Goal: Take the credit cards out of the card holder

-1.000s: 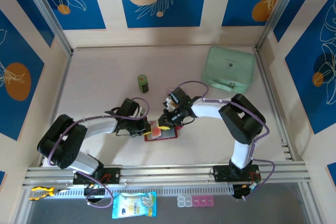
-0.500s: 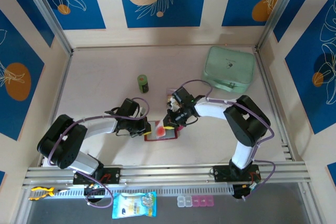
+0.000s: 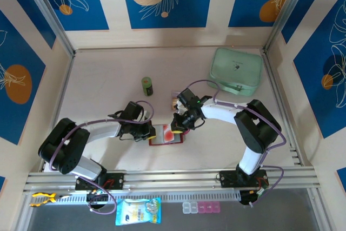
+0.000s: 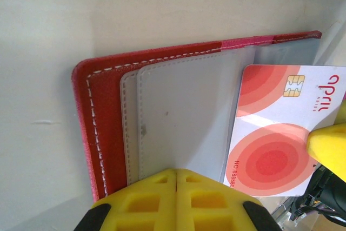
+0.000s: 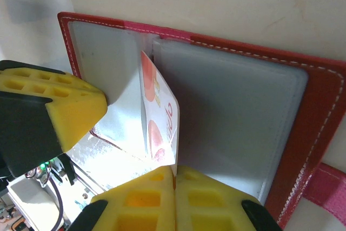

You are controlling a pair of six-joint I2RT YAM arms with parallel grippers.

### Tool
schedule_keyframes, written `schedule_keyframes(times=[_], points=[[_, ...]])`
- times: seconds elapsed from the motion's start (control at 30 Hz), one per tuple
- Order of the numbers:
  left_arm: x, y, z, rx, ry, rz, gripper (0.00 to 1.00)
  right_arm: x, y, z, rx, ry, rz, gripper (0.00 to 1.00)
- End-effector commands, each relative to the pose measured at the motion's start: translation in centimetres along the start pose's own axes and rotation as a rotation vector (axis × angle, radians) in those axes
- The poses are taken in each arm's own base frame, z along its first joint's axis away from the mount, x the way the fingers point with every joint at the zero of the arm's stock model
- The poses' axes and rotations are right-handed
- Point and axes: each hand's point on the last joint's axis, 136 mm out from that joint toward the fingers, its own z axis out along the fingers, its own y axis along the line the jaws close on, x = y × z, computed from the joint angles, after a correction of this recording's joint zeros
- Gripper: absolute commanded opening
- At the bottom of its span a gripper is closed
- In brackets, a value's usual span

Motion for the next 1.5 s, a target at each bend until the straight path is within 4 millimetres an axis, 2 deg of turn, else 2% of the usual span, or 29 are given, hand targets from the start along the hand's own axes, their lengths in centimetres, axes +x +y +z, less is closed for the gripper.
schedule_keyframes(times=[0.0, 0.43, 0.67, 0.97, 1.23, 1.47], points=[[0.3, 0.4, -0.2, -0.031, 0.006, 0.004, 0.0, 0.3, -0.1, -0.7, 0.049, -0.004, -0.011, 0.07], [0.1, 0.0, 0.2, -0.012, 0.01, 0.004, 0.0, 0.4, 0.2, -1.3, 0.101, -0.013, -0.03, 0.07], [0.0, -0.7, 0.8, 0.041, 0.016, -0.007, 0.0, 0.5, -0.1, -0.6, 0.122, 0.003, -0.027, 0.06], [0.1, -0.8, 1.0, 0.054, 0.019, -0.009, 0.0, 0.5, 0.4, -0.5, 0.112, 0.006, -0.033, 0.06], [0.0, -0.8, 0.8, 0.046, 0.011, -0.007, 0.0, -0.3, 1.5, -3.3, 0.102, -0.04, -0.114, 0.06], [0.0, -0.9, 0.4, 0.04, 0.004, 0.001, 0.0, -0.9, 1.6, -7.3, 0.133, -0.051, -0.353, 0.05]])
